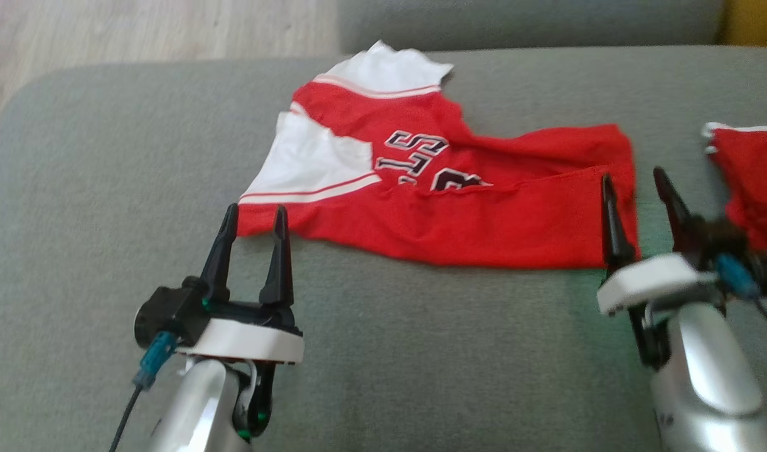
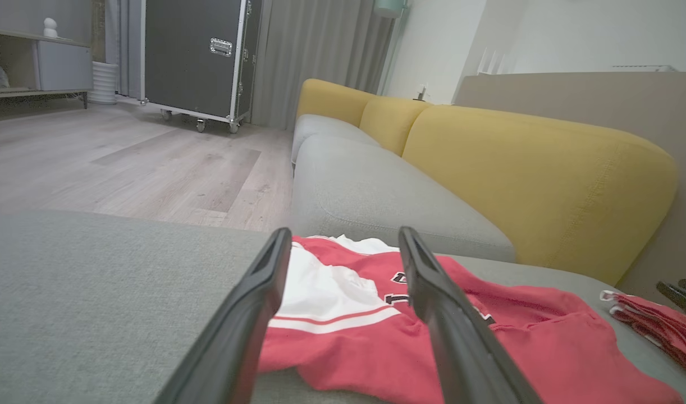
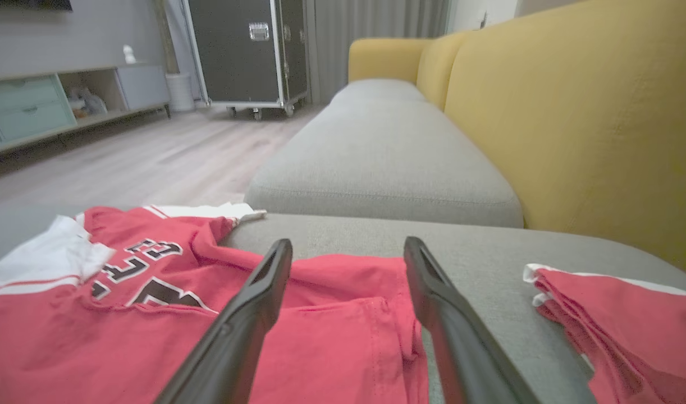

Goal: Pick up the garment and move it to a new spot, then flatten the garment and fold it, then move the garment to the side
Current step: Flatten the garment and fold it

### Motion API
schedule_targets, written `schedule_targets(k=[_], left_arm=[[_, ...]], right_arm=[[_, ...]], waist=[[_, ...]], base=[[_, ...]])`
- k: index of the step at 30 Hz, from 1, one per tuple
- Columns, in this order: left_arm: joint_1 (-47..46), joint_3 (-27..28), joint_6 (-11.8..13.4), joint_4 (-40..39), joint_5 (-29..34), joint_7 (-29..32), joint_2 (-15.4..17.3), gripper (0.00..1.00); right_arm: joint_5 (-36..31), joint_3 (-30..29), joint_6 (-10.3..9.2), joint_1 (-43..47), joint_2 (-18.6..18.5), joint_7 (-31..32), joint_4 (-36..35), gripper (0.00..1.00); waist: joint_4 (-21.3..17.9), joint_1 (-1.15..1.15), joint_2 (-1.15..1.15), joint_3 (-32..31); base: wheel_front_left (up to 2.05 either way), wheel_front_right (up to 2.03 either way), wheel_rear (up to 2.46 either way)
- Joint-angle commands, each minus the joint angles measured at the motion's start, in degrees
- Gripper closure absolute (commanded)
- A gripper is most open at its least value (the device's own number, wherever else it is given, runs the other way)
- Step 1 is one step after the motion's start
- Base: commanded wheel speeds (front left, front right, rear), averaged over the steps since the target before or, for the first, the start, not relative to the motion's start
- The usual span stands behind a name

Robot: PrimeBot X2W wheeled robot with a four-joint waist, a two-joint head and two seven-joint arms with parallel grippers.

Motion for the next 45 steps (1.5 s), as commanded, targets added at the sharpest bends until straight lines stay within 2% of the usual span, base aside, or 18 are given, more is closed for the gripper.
schedule_targets(k=[1,8,14,25,26,27,28,29,36,40,45], left_arm=[[-2.19,1.39,0.04,-1.39,0.51,-0.29,0.5,0.0],[-4.32,-1.28,0.29,-1.01,-0.57,-0.29,0.5,0.0],[-5.09,-1.83,0.61,-0.55,-1.02,-0.29,0.5,0.0],[-5.11,-1.47,0.66,-0.47,-0.93,-0.29,0.5,0.0],[-5.12,-1.5,0.66,-0.45,-0.96,-0.29,0.5,0.0],[-5.14,-1.52,0.67,-0.43,-0.98,-0.29,0.5,0.0],[-5.16,-1.52,0.67,-0.41,-1.0,-0.29,0.5,0.0],[-5.19,-1.5,0.67,-0.38,-1.0,-0.29,0.5,0.0],[-4.58,-0.52,0.7,0.05,-0.66,-0.29,0.5,0.0],[-3.39,0.92,0.71,0.14,-0.23,-0.29,0.5,0.0],[-1.58,3.58,0.44,0.3,0.89,-0.29,0.5,0.0]], right_arm=[[-0.8,0.99,0.2,-2.39,-0.09,0.28,-1.14,0.0],[-4.94,-4.49,0.2,-11.29,-2.9,5.6,11.86,0.0],[-7.77,-7.49,0.2,-15.75,-4.2,6.39,20.49,0.0],[-12.37,-12.17,0.2,-19.36,-3.97,3.92,28.6,0.0],[-12.67,-12.31,0.2,-19.64,-3.78,3.8,29.2,0.07],[-12.91,-12.42,0.2,-19.92,-3.62,3.6,29.78,0.52],[-13.11,-12.44,0.2,-20.19,-3.49,3.29,30.3,0.7],[-13.27,-12.31,0.2,-20.45,-3.36,2.77,30.73,1.0],[-12.61,-10.9,0.2,-21.6,-2.06,-0.83,31.66,1.0],[-9.99,-9.3,0.2,-20.11,-0.8,-1.86,28.92,1.0],[-6.1,-4.16,0.2,-15.89,-0.01,-1.99,24.34,1.0]], waist=[[1.45,-0.01,0.0,1.46],[5.23,-0.01,0.0,4.45],[6.98,-0.01,0.0,5.32],[6.83,-0.01,0.0,5.37],[6.71,-0.01,0.0,5.35],[6.59,-0.01,0.0,5.33],[6.46,-0.01,0.0,5.29],[6.33,-0.01,0.0,5.21],[4.5,-0.01,0.0,3.44],[2.49,-0.01,0.0,0.75],[-0.18,-0.01,0.0,-2.95]], base=[[0.0,0.0,0.0],[0.0,0.0,0.0],[0.0,0.0,0.0],[0.0,0.0,0.0],[0.0,0.0,0.0],[0.0,0.0,0.0],[0.0,0.0,0.0],[0.0,0.0,0.0],[0.0,0.0,0.0],[0.0,0.0,0.0],[0.0,0.0,0.0]])
